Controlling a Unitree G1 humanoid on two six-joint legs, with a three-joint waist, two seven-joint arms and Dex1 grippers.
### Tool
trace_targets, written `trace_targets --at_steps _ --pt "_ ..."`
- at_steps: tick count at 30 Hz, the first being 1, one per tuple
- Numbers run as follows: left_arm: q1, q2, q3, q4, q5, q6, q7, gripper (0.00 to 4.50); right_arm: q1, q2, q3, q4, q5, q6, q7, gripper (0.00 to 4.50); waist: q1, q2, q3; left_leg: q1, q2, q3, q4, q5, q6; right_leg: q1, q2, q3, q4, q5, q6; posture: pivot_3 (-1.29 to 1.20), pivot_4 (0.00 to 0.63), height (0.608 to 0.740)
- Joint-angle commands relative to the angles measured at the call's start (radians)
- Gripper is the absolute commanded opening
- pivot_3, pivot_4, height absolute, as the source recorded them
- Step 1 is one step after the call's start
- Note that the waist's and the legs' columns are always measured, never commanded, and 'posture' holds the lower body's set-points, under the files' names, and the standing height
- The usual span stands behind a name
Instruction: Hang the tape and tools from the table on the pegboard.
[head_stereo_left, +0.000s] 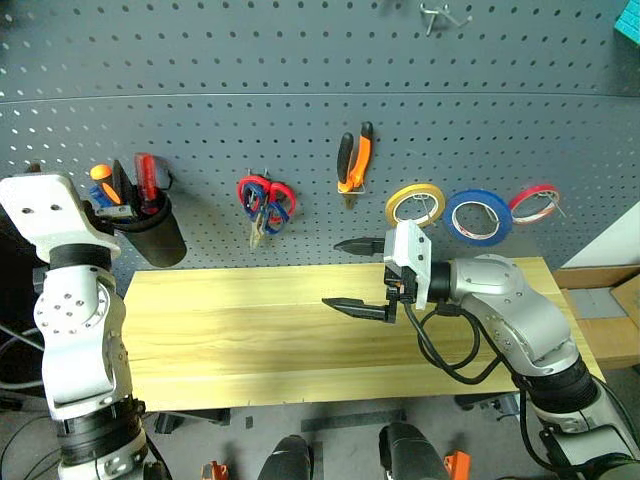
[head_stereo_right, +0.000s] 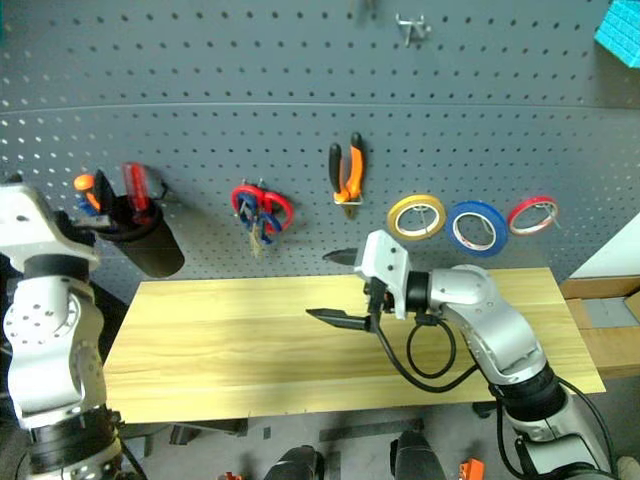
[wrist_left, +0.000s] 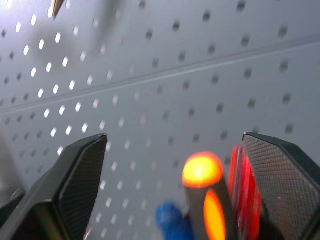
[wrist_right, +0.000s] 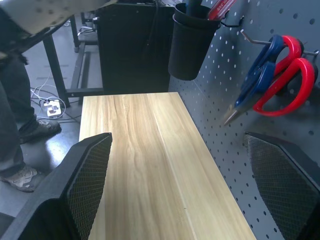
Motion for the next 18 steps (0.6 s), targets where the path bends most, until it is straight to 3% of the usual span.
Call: trace_targets --at_steps 1,7,12,18 --pt "0.025 -0.029 -0.049 -0.138 -0.015 0.118 0.004 4.47 0.023 -0.006 -0.047 -0.035 0.024 0.01 -0.026 4.5 0.006 0.0 0.0 0.0 0.0 0.0 0.001 0.0 0.0 0.0 0.0 0.0 0.001 0.0 0.0 0.05 0.162 0.74" --pt "0.191 -0.063 -0.145 -0.218 -0.021 0.134 -0.078 4.47 0.127 0.04 -0.108 0.022 -0.051 -0.053 -0.181 4.5 0.017 -0.001 -0.006 0.0 0.0 0.001 0.003 0.0 0.0 0.0 0.001 0.001 0.001 0.001 0.0 0.05 0.125 0.74" --pt "0.348 -0.086 -0.166 -0.094 -0.006 -0.006 -0.154 4.47 0.305 0.126 -0.179 0.167 -0.212 -0.279 -0.419 4.5 0.024 0.001 -0.031 0.0 0.001 0.002 0.002 0.0 0.0 0.001 0.002 0.002 0.001 0.002 0.0 0.03 0.074 0.74" --pt "0.427 -0.101 -0.159 0.105 0.037 -0.198 -0.166 4.47 0.427 0.145 -0.253 0.358 -0.268 -0.488 -0.501 4.5 0.025 0.003 -0.068 0.006 0.001 0.005 0.003 0.0 0.0 0.005 0.003 0.004 0.0 0.003 0.0 0.01 0.027 0.74"
